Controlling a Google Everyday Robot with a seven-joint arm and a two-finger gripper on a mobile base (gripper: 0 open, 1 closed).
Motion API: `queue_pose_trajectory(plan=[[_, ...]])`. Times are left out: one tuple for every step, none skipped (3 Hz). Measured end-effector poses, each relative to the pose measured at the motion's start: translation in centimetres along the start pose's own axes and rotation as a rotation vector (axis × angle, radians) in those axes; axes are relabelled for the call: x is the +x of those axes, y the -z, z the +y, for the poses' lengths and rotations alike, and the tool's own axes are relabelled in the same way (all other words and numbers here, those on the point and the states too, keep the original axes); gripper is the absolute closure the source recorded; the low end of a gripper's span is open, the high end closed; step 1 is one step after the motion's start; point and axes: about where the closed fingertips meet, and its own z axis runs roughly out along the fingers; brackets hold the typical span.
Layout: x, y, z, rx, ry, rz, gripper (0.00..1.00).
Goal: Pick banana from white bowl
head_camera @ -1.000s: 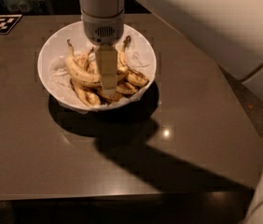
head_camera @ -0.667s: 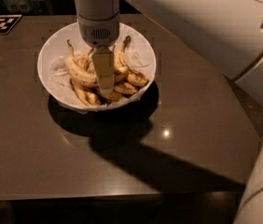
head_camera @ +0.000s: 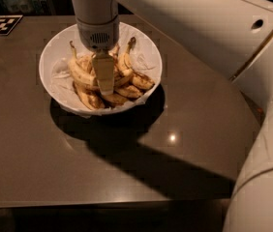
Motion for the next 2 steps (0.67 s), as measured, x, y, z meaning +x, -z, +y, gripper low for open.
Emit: queue_pose_trajectory(plan=[[-0.12, -0.64, -0.12, -0.01, -0.006, 0.005, 0.3], [-0.13, -1.48, -0.2, -0.021, -0.013, 0.014, 0.28]])
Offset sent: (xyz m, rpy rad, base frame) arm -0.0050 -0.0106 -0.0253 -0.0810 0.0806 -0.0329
